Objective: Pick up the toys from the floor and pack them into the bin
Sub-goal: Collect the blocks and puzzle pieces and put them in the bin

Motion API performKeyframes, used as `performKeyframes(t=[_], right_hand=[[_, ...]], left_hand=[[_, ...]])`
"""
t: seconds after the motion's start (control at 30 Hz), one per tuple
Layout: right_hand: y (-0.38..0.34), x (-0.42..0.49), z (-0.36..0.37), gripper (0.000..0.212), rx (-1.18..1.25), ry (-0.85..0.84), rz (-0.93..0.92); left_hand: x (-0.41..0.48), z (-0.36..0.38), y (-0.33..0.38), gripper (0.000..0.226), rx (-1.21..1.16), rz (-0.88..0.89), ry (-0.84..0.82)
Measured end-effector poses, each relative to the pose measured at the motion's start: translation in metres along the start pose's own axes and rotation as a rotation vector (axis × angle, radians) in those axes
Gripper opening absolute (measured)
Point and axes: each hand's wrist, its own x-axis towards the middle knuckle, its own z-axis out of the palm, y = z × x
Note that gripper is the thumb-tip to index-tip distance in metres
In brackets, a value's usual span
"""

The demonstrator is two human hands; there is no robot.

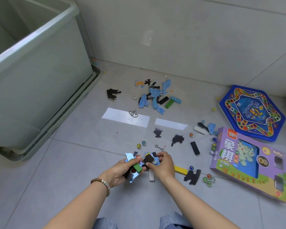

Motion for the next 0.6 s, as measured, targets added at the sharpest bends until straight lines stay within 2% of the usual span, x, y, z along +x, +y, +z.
performKeyframes(t=[0.23, 0.4, 0.5, 0.6], right_hand=[[-0.001, 0.001, 0.001, 0.030, 0.058, -0.026, -0.028], [-0.002, 0.002, 0.000, 0.038, 0.153, -0.028, 0.016], [-0.005, 0.006, -0.005, 0.038, 0.228, -0.066, 0.076], [-0.019, 0.009, -0.019, 0.031, 0.404, -0.140, 0.126]], left_hand=[[0.003, -0.003, -0.001, 0.025, -0.015, -0.029, -0.004], [0.002, -0.004, 0.000, 0.019, -0.048, -0.040, -0.003], [0.000, -0.006, 0.004, 0.017, -0.046, 0.014, 0.024], [-0.007, -0.008, 0.020, 0.018, -0.043, 0.132, 0.065]])
